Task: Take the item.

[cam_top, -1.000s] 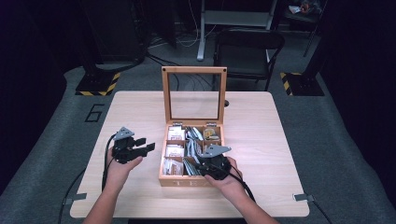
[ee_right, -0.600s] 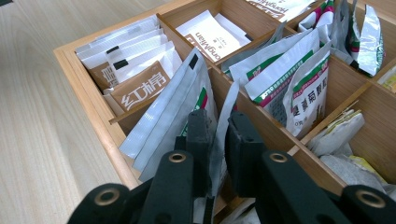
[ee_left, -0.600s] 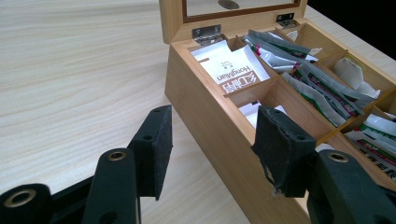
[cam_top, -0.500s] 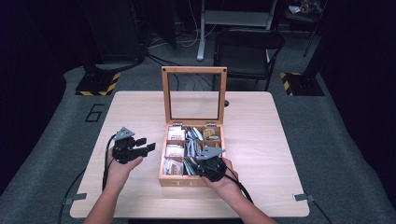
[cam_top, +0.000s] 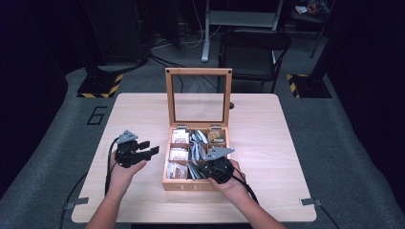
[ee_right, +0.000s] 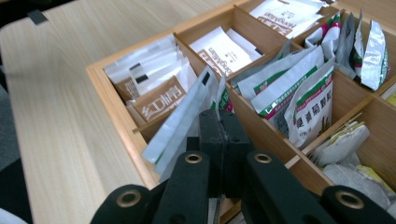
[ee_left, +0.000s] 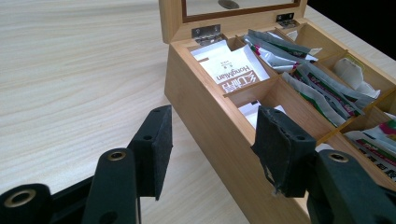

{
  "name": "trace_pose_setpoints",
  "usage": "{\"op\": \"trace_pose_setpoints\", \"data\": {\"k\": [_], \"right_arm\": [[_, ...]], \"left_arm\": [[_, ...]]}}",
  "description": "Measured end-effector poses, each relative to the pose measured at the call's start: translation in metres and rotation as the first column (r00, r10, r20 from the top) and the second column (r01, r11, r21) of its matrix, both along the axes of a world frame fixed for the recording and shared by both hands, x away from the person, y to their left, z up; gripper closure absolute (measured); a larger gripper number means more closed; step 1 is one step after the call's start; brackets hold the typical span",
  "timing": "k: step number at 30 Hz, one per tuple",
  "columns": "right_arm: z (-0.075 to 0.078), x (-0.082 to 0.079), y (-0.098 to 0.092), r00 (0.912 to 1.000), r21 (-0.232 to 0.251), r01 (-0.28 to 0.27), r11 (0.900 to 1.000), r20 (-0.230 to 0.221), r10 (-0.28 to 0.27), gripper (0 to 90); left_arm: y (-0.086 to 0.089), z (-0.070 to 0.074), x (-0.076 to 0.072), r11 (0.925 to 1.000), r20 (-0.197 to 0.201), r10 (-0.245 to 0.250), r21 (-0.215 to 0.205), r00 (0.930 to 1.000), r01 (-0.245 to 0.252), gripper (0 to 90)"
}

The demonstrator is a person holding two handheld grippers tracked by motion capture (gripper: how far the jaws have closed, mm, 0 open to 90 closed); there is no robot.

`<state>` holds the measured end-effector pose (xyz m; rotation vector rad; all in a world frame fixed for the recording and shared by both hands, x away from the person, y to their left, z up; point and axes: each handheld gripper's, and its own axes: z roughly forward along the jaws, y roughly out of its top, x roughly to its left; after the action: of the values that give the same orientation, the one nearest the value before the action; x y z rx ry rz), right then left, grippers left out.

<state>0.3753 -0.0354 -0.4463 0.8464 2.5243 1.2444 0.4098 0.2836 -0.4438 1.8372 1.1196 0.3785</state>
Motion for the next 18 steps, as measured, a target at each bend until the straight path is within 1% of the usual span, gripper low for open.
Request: {"op": "trace_pose_setpoints", "data": {"k": [2, 3, 7, 11, 13, 16, 18], "right_arm": [[0.003, 0.0, -0.001, 0.9999, 0.008, -0.006, 1.0, 0.009, 0.006, 89.9], [0.006, 0.0, -0.002, 1.0, 0.022, -0.004, 1.0, -0.001, 0.004, 89.9], [0.015, 0.001, -0.007, 0.9998, 0.064, -0.019, 0.998, -0.005, 0.019, 89.9], [0.028, -0.001, -0.012, 0.9999, 0.085, -0.017, 0.996, 0.003, 0.016, 89.9], [0.035, -0.002, -0.017, 0.9997, 0.102, -0.021, 0.995, 0.014, 0.019, 89.9], [0.043, -0.002, -0.023, 0.9999, 0.113, -0.012, 0.993, 0.012, 0.011, 89.9], [0.046, -0.001, -0.027, 0.9997, 0.122, -0.011, 0.992, 0.024, 0.008, 89.9]], "left_arm": [[-0.001, -0.001, 0.0, 1.0, -0.002, 0.003, -0.001, 1.0, -0.003, 46.7], [-0.001, -0.001, 0.0, 1.0, -0.003, 0.003, 0.001, 1.0, -0.003, 46.7], [0.0, -0.002, 0.0, 1.0, -0.006, 0.005, -0.001, 1.0, -0.005, 46.7], [0.0, -0.002, 0.001, 1.0, -0.005, 0.005, -0.003, 1.0, -0.005, 46.7], [-0.001, -0.002, 0.001, 1.0, -0.005, 0.006, -0.005, 1.0, -0.006, 46.7], [-0.001, -0.002, 0.001, 1.0, -0.006, 0.005, -0.002, 1.0, -0.005, 46.7], [-0.001, -0.002, 0.001, 1.0, -0.006, 0.004, -0.002, 1.0, -0.004, 46.7]]}}
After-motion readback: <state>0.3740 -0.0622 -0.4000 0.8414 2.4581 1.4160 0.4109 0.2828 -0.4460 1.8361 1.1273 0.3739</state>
